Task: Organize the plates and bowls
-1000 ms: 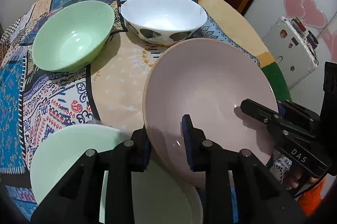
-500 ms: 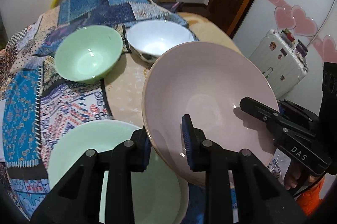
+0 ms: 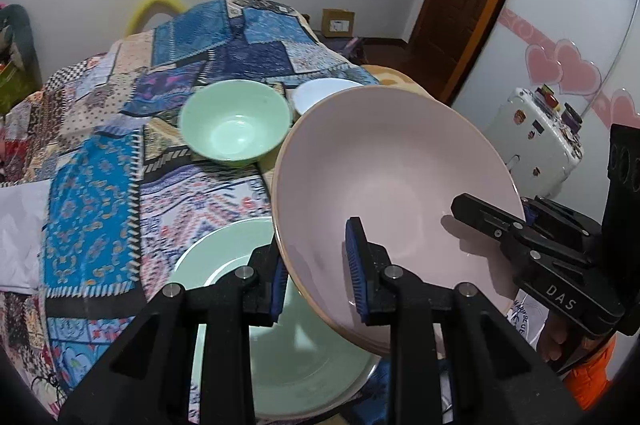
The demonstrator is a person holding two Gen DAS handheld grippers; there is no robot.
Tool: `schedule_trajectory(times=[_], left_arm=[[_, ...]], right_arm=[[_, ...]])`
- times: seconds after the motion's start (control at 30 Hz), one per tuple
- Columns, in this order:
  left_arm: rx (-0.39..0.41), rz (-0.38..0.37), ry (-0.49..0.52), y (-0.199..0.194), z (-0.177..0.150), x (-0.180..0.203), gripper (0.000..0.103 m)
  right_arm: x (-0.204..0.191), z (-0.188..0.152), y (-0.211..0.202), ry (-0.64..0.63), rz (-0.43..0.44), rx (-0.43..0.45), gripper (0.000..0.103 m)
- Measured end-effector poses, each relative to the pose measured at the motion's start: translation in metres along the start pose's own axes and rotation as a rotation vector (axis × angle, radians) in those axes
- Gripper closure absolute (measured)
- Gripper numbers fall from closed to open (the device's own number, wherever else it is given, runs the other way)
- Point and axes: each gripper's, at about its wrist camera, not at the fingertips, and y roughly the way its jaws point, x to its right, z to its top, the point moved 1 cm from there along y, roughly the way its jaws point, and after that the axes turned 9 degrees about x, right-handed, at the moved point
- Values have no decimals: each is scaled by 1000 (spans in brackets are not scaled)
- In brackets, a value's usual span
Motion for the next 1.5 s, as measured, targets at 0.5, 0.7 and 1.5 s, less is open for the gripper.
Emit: schedule_trajectory(times=[0.5, 0.7, 1.5], left_arm=[[51, 101, -85, -56, -20, -76, 76], [63, 142, -126, -76, -31, -111, 76], [-24, 252, -274, -83, -97, -222, 76]], right_arm=[[-77, 0, 24, -73, 106, -14, 79], [-110, -3, 37, -107, 152, -34, 79], [-197, -41, 107, -190, 268, -215, 79]])
